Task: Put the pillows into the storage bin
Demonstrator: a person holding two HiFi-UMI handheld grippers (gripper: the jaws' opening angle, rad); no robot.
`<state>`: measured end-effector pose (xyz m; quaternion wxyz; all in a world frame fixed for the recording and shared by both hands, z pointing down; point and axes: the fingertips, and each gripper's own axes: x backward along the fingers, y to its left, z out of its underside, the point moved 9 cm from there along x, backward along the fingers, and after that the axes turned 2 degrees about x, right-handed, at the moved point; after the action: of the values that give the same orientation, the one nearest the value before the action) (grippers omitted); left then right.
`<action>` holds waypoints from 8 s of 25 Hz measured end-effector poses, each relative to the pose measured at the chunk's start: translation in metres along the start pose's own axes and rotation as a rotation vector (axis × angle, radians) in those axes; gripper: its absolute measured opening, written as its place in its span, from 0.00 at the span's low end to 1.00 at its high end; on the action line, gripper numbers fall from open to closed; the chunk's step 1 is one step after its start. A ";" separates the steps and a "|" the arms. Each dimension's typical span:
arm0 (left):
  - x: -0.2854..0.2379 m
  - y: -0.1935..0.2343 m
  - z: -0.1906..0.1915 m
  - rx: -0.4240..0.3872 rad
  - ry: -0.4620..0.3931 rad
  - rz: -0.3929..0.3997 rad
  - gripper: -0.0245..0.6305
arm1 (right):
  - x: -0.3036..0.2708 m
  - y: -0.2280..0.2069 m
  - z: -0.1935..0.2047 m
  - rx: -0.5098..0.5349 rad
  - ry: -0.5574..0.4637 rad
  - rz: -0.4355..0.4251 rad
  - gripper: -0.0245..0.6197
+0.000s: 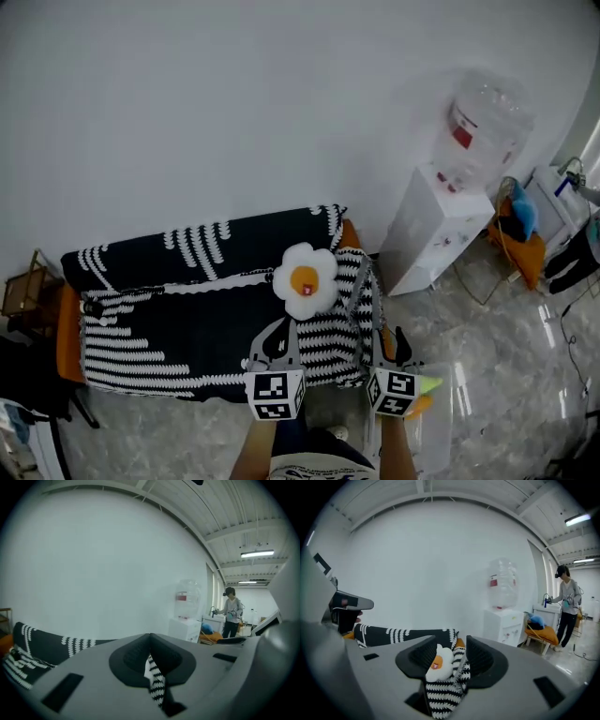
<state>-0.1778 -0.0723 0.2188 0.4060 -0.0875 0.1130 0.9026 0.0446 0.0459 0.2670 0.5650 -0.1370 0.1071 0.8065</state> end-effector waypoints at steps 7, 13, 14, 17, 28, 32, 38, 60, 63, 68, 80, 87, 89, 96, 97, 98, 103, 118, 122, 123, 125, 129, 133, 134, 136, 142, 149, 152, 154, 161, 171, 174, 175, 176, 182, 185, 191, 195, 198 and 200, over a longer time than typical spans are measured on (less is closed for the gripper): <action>-0.021 0.101 -0.013 0.049 0.007 -0.102 0.06 | -0.073 0.082 -0.027 0.032 0.034 -0.108 0.36; -0.067 0.162 -0.021 0.068 0.017 -0.105 0.06 | -0.138 0.122 -0.043 0.036 0.048 -0.116 0.37; -0.074 0.171 -0.022 0.068 0.019 -0.104 0.06 | -0.148 0.127 -0.044 0.033 0.053 -0.117 0.36; -0.090 0.194 -0.021 0.074 0.029 -0.105 0.06 | -0.173 0.145 -0.043 0.024 0.068 -0.120 0.37; -0.124 0.224 0.011 0.103 0.112 -0.117 0.06 | -0.226 0.158 -0.023 0.067 0.137 -0.136 0.37; -0.140 0.225 0.023 0.120 0.147 -0.136 0.06 | -0.248 0.151 -0.013 0.075 0.168 -0.153 0.37; -0.174 0.222 0.041 0.137 0.198 -0.176 0.06 | -0.295 0.127 0.005 0.093 0.225 -0.179 0.37; -0.317 0.213 0.140 0.216 0.414 -0.261 0.06 | -0.537 0.062 0.130 0.308 0.470 -0.328 0.39; -0.324 0.215 0.152 0.225 0.434 -0.269 0.06 | -0.558 0.060 0.150 0.346 0.506 -0.351 0.40; -0.331 0.214 0.172 0.230 0.474 -0.273 0.06 | -0.588 0.054 0.182 0.373 0.601 -0.368 0.43; -0.333 0.207 0.194 0.267 0.518 -0.264 0.06 | -0.628 0.059 0.221 0.448 0.759 -0.390 0.46; -0.326 0.210 0.195 0.270 0.507 -0.273 0.06 | -0.624 0.067 0.220 0.437 0.763 -0.406 0.27; -0.322 0.211 0.193 0.270 0.500 -0.278 0.06 | -0.618 0.064 0.216 0.389 0.747 -0.387 0.21; -0.296 0.216 0.178 0.275 0.465 -0.281 0.06 | -0.570 0.075 0.182 0.285 0.669 -0.360 0.12; -0.291 0.216 0.175 0.277 0.456 -0.280 0.06 | -0.560 0.080 0.176 0.271 0.656 -0.362 0.12; -0.286 0.217 0.171 0.277 0.446 -0.279 0.06 | -0.550 0.085 0.169 0.262 0.641 -0.368 0.11; -0.260 0.218 0.150 0.263 0.389 -0.270 0.06 | -0.501 0.112 0.126 0.271 0.545 -0.378 0.10; -0.172 0.212 0.078 0.149 0.225 -0.092 0.06 | -0.328 0.120 -0.001 0.281 0.254 -0.160 0.09; -0.157 0.189 0.064 0.118 0.217 -0.003 0.06 | -0.269 0.106 -0.016 0.237 0.235 -0.083 0.09; -0.156 0.182 0.061 0.110 0.216 0.024 0.06 | -0.255 0.100 -0.018 0.224 0.232 -0.060 0.09; -0.155 0.164 0.054 0.089 0.213 0.088 0.06 | -0.225 0.086 -0.022 0.190 0.224 0.000 0.09; -0.150 0.121 0.043 0.046 0.204 0.221 0.06 | -0.160 0.051 -0.023 0.103 0.208 0.137 0.09; -0.148 0.066 0.042 0.001 0.214 0.341 0.06 | -0.100 0.008 -0.014 0.038 0.204 0.266 0.09; -0.148 0.051 0.042 -0.010 0.216 0.368 0.06 | -0.085 -0.003 -0.011 0.026 0.205 0.293 0.09; -0.145 0.018 0.043 -0.028 0.219 0.420 0.06 | -0.056 -0.027 -0.003 0.005 0.207 0.347 0.09; -0.127 -0.087 0.050 -0.085 0.221 0.573 0.06 | 0.042 -0.093 0.029 -0.076 0.226 0.513 0.09; -0.089 -0.199 0.075 -0.151 0.255 0.721 0.06 | 0.149 -0.157 0.078 -0.176 0.265 0.676 0.09; -0.071 -0.241 0.090 -0.170 0.275 0.772 0.06 | 0.192 -0.177 0.103 -0.220 0.290 0.734 0.09; -0.060 -0.268 0.100 -0.188 0.288 0.808 0.06 | 0.219 -0.189 0.120 -0.249 0.304 0.771 0.09; -0.035 -0.351 0.127 -0.258 0.328 0.929 0.06 | 0.292 -0.222 0.175 -0.357 0.367 0.893 0.09; -0.031 -0.432 0.162 -0.373 0.389 1.083 0.06 | 0.338 -0.254 0.249 -0.530 0.448 1.045 0.09; -0.038 -0.450 0.177 -0.410 0.428 1.126 0.06 | 0.341 -0.259 0.276 -0.598 0.487 1.086 0.09; -0.041 -0.456 0.183 -0.421 0.442 1.140 0.06 | 0.340 -0.262 0.285 -0.624 0.498 1.099 0.09; -0.044 -0.463 0.188 -0.432 0.455 1.155 0.06 | 0.339 -0.265 0.294 -0.652 0.508 1.111 0.09; -0.069 -0.503 0.231 -0.503 0.531 1.251 0.06 | 0.323 -0.288 0.361 -0.789 0.571 1.184 0.09; -0.085 -0.523 0.254 -0.542 0.562 1.296 0.06 | 0.311 -0.299 0.393 -0.851 0.603 1.210 0.09; -0.115 -0.557 0.308 -0.601 0.618 1.355 0.06 | 0.286 -0.322 0.459 -0.943 0.646 1.243 0.09; -0.131 -0.571 0.342 -0.617 0.658 1.359 0.06 | 0.269 -0.336 0.504 -1.019 0.659 1.251 0.09; -0.145 -0.574 0.370 -0.621 0.688 1.349 0.06 | 0.257 -0.346 0.544 -1.063 0.675 1.250 0.09; -0.152 -0.573 0.387 -0.631 0.702 1.338 0.06 | 0.251 -0.348 0.570 -1.082 0.694 1.250 0.09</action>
<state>0.3274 0.2959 0.5519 -0.3213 -0.3890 0.0027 0.8634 0.2334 0.5719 0.7109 -0.1832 -0.5374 -0.0678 0.8204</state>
